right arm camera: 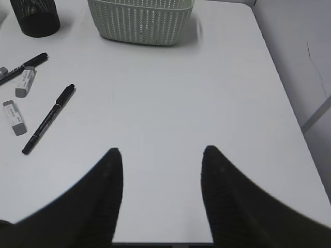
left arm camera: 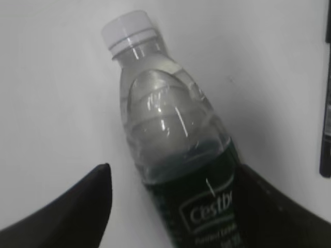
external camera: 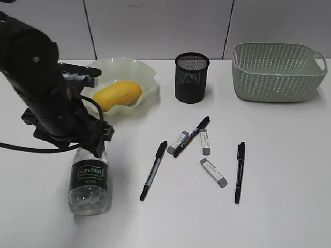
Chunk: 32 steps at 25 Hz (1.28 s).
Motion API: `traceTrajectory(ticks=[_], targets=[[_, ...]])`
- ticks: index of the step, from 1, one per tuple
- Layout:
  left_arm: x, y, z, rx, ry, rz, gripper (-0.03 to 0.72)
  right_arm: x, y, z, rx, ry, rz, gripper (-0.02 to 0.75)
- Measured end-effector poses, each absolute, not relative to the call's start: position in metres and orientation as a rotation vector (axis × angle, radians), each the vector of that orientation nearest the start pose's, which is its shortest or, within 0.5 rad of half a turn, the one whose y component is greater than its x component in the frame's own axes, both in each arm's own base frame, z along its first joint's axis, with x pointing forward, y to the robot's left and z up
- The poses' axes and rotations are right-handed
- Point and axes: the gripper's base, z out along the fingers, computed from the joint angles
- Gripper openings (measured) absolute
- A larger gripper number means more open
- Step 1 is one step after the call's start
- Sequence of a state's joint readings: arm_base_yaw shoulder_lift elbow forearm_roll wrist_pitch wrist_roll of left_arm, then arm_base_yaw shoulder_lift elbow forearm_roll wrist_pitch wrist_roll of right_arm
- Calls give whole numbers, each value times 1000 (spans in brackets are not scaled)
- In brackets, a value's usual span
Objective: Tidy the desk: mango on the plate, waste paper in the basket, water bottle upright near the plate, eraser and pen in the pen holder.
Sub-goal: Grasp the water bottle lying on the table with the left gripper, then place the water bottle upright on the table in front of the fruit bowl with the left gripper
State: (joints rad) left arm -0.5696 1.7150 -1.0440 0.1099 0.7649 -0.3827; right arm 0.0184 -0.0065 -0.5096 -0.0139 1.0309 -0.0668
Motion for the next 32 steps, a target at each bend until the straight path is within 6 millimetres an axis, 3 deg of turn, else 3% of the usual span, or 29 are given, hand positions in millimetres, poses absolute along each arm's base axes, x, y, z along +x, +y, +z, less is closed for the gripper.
traceTrajectory(ticks=[4, 8, 12, 15, 17, 18, 19, 23, 28, 30, 32], targets=[[293, -180, 176, 298, 2914, -57, 634, -6, -1, 282, -85, 1997, -48, 335], [306, -180, 169, 113, 2925, -58, 649, -6, -1, 282, -84, 1997, -47, 307], [316, -176, 150, -19, 2943, -52, 645, -6, -1, 282, -84, 1997, -47, 301], [318, -176, 135, -38, 2969, -34, 599, -6, -1, 282, -84, 1997, -47, 300], [318, -177, 133, -42, 2970, -34, 494, -6, -1, 282, -84, 1997, -47, 298], [319, -177, 136, -38, 2956, -42, 426, -6, -1, 282, -84, 1997, -47, 298], [320, -176, 139, -23, 2938, -42, 412, -6, -1, 282, -84, 1997, -47, 298], [313, -165, 178, 116, 2747, -33, 413, -6, -1, 282, -83, 1997, -46, 298], [280, -136, 236, 406, 2152, -287, 391, -6, -1, 282, -83, 1997, -46, 298], [277, -125, 239, 442, 2006, -393, 391, -6, -1, 282, -83, 1997, -46, 298], [280, -107, 228, 380, 2005, -413, 388, -6, -1, 282, -83, 1997, -46, 297]])
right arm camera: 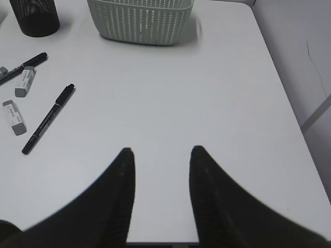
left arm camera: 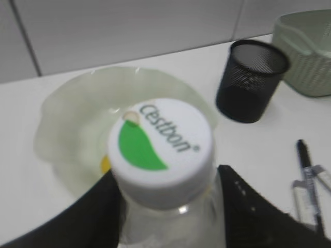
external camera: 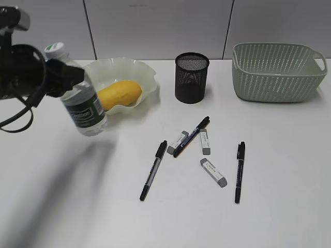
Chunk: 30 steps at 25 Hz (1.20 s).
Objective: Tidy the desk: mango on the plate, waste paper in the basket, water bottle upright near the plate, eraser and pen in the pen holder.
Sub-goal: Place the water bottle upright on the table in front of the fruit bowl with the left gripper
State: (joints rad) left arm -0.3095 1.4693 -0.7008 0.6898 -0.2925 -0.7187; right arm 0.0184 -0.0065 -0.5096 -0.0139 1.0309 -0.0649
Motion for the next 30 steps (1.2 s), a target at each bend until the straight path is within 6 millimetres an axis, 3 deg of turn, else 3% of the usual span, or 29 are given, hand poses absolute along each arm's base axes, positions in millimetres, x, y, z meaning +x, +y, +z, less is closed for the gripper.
traceTrajectory(ticks=[4, 12, 22, 28, 30], targets=[[288, -78, 199, 289, 2099, -360, 389, -6, -1, 282, -83, 1997, -46, 297], [293, -89, 177, 419, 2090, -428, 386, -6, -1, 282, -83, 1997, -46, 297], [292, -94, 175, 612, 2044, -402, 386, -6, -1, 282, -83, 1998, -46, 296], [291, -95, 176, 623, 2037, -414, 592, -6, -1, 282, -83, 1998, -46, 296], [291, -95, 179, 616, 2029, -417, 624, -6, -1, 282, -83, 1998, -46, 296]])
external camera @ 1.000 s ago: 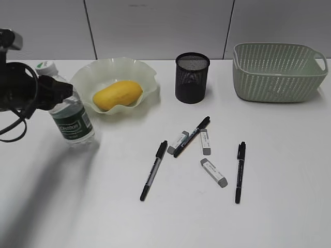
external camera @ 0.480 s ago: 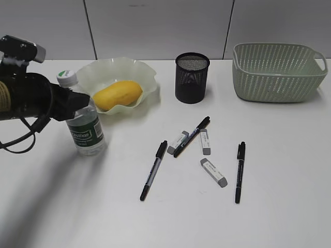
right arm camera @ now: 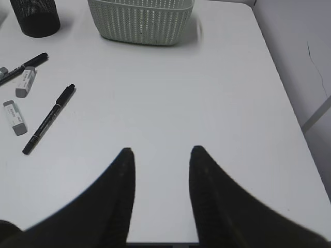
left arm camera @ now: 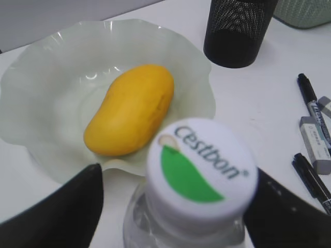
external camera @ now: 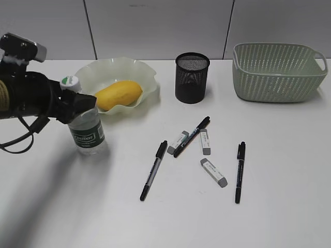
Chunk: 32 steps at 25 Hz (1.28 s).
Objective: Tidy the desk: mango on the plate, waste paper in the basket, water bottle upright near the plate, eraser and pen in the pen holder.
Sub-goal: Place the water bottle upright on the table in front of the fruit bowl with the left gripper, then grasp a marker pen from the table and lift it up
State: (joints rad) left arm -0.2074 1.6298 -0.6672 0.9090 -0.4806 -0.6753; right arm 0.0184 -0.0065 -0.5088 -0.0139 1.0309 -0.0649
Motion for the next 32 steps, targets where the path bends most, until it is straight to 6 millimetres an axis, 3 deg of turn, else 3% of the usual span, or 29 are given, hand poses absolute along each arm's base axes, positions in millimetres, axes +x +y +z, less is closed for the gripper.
traceTrajectory(ticks=[3, 7, 10, 14, 17, 23, 28, 32], targets=[[288, -94, 194, 609, 1981, -409, 634, -6, -1, 282, -83, 1998, -46, 296], [274, -85, 237, 542, 1896, -339, 622, -6, -1, 282, -83, 1998, -46, 296], [254, -67, 272, 433, 1887, -191, 554, -6, -1, 282, -83, 1998, -46, 296], [216, -28, 296, 143, 2032, 97, 442, -6, -1, 282, -83, 1998, -46, 296], [175, -4, 304, -85, 2164, 223, 389, -6, -1, 282, -83, 1998, -46, 296], [90, 6, 321, -91, 2202, 97, 372, -6, -1, 282, -83, 1998, -46, 296], [32, 17, 312, -116, 2123, 46, 372, -6, -1, 282, -83, 1998, -46, 296], [7, 22, 298, -107, 2080, 39, 372, -6, -1, 282, -83, 1998, -46, 296]])
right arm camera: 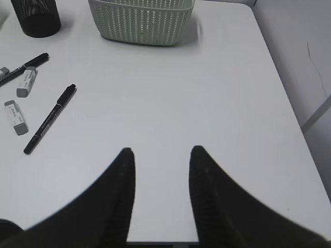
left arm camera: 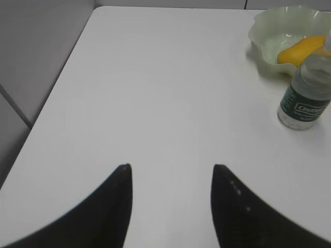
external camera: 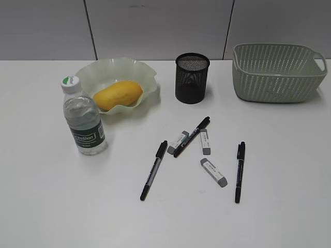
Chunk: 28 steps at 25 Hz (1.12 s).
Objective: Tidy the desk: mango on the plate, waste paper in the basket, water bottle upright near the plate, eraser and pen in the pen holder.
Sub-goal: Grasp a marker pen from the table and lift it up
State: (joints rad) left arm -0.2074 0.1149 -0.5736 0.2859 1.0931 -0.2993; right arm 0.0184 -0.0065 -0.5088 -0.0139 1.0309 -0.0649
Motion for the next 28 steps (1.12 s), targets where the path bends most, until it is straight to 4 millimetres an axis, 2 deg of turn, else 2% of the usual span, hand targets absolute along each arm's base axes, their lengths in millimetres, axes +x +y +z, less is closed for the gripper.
traceTrajectory(ticks=[3, 8, 12, 15, 19, 22, 25, 28], targets=[[-1, 18, 290, -59, 2039, -22, 372, -6, -1, 282, -83, 1998, -43, 296], [-4, 12, 289, 48, 2022, -70, 368, -5, 1, 282, -87, 1999, -19, 296], [-4, 10, 289, 63, 2021, -80, 351, 11, 2, 289, -116, 2055, -24, 296], [-8, 11, 288, 62, 1997, -91, 340, 42, 6, 296, -144, 2112, 20, 296], [-9, 11, 288, 56, 1993, -85, 321, 97, 18, 293, -189, 2230, 171, 296], [-9, 11, 288, 46, 1994, -79, 309, 140, 23, 277, -164, 2371, 259, 296], [-9, 11, 288, 43, 1994, -77, 304, 181, 29, 252, -175, 2536, 292, 296], [-9, 11, 288, 43, 1994, -77, 300, 219, 54, 226, -214, 2682, 333, 296]])
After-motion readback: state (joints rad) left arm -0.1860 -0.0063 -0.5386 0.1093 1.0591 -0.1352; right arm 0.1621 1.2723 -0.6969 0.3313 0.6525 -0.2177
